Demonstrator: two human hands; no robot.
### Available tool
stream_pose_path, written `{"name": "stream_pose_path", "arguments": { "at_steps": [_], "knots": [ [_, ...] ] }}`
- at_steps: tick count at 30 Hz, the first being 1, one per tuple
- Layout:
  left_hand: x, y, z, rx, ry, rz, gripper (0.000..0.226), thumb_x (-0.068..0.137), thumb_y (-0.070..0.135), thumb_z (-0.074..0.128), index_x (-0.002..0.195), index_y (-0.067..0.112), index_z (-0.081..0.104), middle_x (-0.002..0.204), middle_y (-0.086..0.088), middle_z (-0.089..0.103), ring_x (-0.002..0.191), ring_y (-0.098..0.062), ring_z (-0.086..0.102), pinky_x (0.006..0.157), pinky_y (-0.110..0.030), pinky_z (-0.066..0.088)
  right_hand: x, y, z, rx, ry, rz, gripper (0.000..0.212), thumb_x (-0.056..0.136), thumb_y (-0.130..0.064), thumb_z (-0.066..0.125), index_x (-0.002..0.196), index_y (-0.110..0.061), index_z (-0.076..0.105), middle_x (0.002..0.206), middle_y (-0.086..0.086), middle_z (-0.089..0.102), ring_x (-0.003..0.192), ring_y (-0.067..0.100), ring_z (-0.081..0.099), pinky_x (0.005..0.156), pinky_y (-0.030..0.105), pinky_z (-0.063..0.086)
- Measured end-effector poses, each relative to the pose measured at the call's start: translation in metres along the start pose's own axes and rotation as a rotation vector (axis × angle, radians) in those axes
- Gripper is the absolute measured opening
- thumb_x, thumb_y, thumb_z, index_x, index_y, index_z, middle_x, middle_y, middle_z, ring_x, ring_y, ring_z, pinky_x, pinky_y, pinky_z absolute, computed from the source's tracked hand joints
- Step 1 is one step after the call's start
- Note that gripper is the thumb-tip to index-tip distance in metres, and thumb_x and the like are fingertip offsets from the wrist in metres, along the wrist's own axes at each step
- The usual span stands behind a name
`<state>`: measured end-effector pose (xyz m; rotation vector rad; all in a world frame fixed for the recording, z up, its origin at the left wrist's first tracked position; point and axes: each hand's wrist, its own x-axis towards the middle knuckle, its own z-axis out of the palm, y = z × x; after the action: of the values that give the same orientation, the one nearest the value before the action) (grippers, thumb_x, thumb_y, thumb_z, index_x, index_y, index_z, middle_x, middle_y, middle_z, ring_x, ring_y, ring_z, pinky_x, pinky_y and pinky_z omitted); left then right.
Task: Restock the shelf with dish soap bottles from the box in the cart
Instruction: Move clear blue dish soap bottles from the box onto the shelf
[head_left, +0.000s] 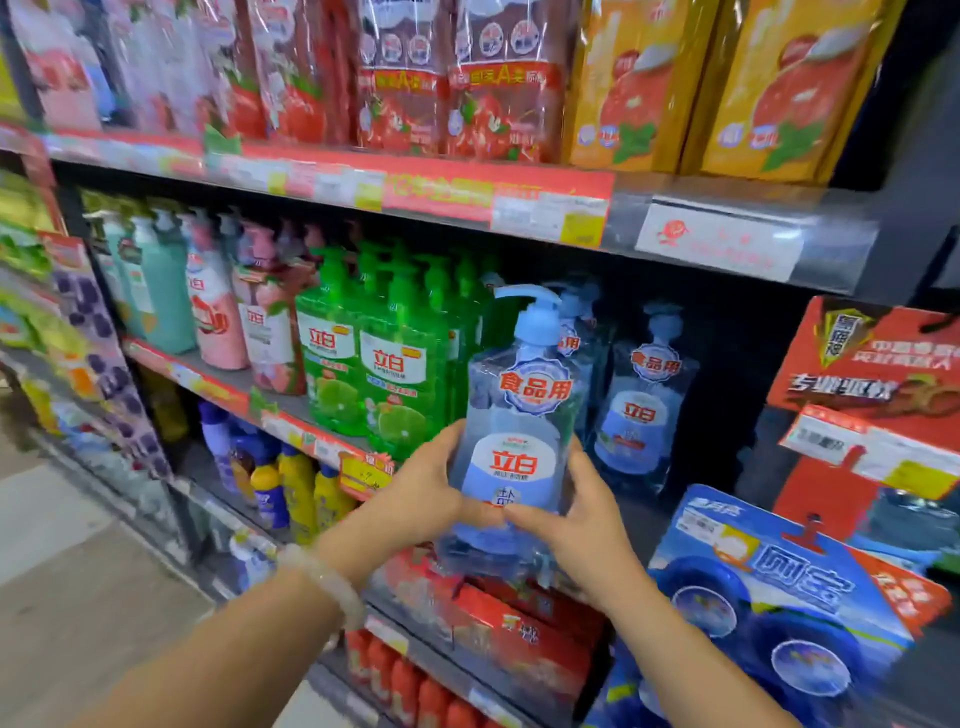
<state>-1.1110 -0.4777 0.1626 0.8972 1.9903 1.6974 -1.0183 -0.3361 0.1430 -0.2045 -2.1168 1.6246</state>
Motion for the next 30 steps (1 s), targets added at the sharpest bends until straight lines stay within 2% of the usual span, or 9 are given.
{"name": "stream_pose_path", "arguments": {
  "at_steps": [3,9,11,15,18,20,22,25,30],
  "knots": [
    [0.048,-0.008,-0.008,0.012,-0.037,0.032,0.070,0.062,-0.013,0.078,0.116,0.021,0.049,0.102,0.013,0.067,0.084,0.006,0.066,0.071,-0.016,0.054,0.037,0.011,-0.001,-0.043,0.055,-0.004,0.089,0.072,0.000,0.076,0.146,-0.015,0.028,0.143,0.000,0.045,0.130,0.016,0.046,0.102,0.027,0.043],
    [0.120,-0.042,-0.018,0.051,-0.132,0.054,0.077,0.060,-0.009,0.081,0.124,0.016,0.047,0.111,0.010,0.065,0.094,0.005,0.064,0.079,-0.016,0.053,0.085,0.042,0.004,-0.090,0.153,0.034,0.085,0.076,-0.005,0.074,0.146,-0.021,0.027,0.143,-0.005,0.043,0.125,0.009,0.046,0.098,0.022,0.045],
    [0.136,-0.055,-0.018,0.049,-0.156,0.043,0.075,0.058,-0.008,0.083,0.118,0.022,0.049,0.108,0.013,0.066,0.094,0.006,0.064,0.079,-0.015,0.052,0.093,0.055,0.005,-0.116,0.197,0.061,0.085,0.075,-0.005,0.076,0.145,-0.020,0.029,0.141,-0.004,0.045,0.127,0.012,0.046,0.102,0.029,0.044],
    [0.156,-0.077,-0.016,0.082,-0.201,0.055,0.075,0.056,-0.003,0.085,0.114,0.025,0.047,0.110,0.013,0.064,0.097,0.007,0.062,0.080,-0.008,0.048,0.099,0.069,0.010,-0.182,0.263,0.088,0.084,0.075,-0.008,0.076,0.137,-0.037,0.029,0.139,-0.013,0.043,0.128,0.008,0.043,0.106,0.031,0.040],
    [0.170,-0.086,-0.018,0.111,-0.240,0.078,0.079,0.057,0.000,0.086,0.121,0.018,0.045,0.111,0.012,0.062,0.100,0.002,0.060,0.082,-0.005,0.045,0.101,0.075,0.013,-0.169,0.307,0.115,0.085,0.078,-0.010,0.074,0.145,-0.026,0.026,0.144,-0.010,0.041,0.133,0.009,0.040,0.111,0.035,0.037],
    [0.172,-0.085,-0.017,0.151,-0.269,0.112,0.082,0.058,0.006,0.087,0.124,0.022,0.042,0.112,0.017,0.060,0.101,0.006,0.057,0.082,-0.001,0.042,0.101,0.077,0.013,-0.195,0.318,0.128,0.083,0.080,-0.014,0.073,0.145,-0.028,0.023,0.144,-0.011,0.039,0.133,0.008,0.039,0.111,0.032,0.037],
    [0.175,-0.083,-0.017,0.155,-0.305,0.130,0.083,0.060,0.008,0.086,0.127,0.022,0.040,0.118,0.012,0.059,0.107,0.001,0.056,0.084,-0.002,0.042,0.103,0.076,0.010,-0.222,0.303,0.152,0.076,0.080,-0.016,0.072,0.133,-0.043,0.024,0.134,-0.022,0.042,0.126,0.001,0.043,0.102,0.015,0.039],
    [0.180,-0.082,-0.020,0.149,-0.342,0.137,0.083,0.063,0.010,0.085,0.133,0.016,0.039,0.124,0.006,0.058,0.113,-0.006,0.056,0.090,-0.010,0.043,0.107,0.077,0.008,-0.242,0.293,0.188,0.073,0.080,-0.016,0.072,0.123,-0.048,0.023,0.126,-0.033,0.040,0.113,-0.023,0.044,0.087,-0.002,0.037],
    [0.179,-0.082,-0.025,0.134,-0.379,0.153,0.080,0.064,0.009,0.084,0.127,0.024,0.037,0.111,0.022,0.054,0.097,0.015,0.053,0.077,0.005,0.038,0.105,0.082,0.010,-0.247,0.273,0.203,0.077,0.080,-0.021,0.073,0.131,-0.046,0.021,0.133,-0.031,0.040,0.122,-0.018,0.041,0.099,0.009,0.039]
  ]
}}
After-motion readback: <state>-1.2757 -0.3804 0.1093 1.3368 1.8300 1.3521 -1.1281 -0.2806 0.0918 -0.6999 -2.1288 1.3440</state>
